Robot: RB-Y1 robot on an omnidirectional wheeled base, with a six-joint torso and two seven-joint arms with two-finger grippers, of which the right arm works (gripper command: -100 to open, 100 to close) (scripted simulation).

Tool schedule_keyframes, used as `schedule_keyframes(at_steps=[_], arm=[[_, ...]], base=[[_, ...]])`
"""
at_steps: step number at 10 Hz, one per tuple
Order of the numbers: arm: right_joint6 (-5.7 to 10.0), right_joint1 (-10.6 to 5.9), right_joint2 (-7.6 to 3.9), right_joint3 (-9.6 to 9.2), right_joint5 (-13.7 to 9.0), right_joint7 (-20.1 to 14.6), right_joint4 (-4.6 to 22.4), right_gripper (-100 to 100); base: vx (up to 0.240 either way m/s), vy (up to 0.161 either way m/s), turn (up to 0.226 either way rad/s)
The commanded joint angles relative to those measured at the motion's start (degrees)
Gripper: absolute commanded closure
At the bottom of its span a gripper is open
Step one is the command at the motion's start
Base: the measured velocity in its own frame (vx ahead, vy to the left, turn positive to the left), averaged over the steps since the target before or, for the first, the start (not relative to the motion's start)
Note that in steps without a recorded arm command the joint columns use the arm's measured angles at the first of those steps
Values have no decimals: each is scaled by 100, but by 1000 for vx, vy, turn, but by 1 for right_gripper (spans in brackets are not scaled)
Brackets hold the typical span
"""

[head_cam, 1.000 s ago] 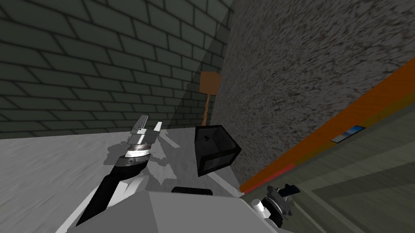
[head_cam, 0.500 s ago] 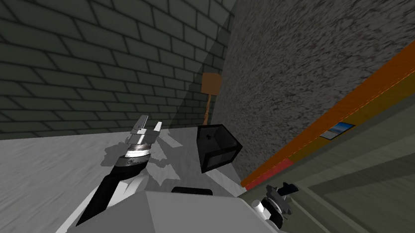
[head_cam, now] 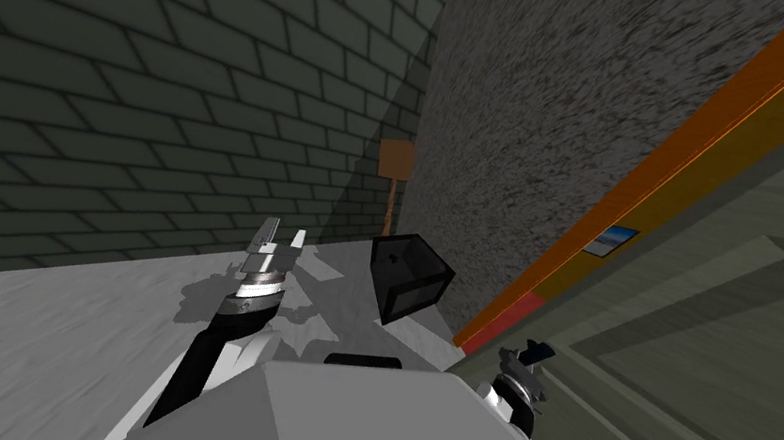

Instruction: Pull the door open

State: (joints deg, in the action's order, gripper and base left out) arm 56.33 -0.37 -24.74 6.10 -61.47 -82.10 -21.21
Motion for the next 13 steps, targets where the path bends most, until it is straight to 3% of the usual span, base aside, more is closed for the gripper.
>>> schedule_keyframes(at_steps=[1,10,13], arm=[[55,-73,-50,-88,92,-161,121,100],[-4,64,-89,-326,325,-386,-70,100],[-11,65,-109,-478,459,-464,-164,100]], base=[[56,-86,-30],[90,-113,-19],[-157,90,29]])
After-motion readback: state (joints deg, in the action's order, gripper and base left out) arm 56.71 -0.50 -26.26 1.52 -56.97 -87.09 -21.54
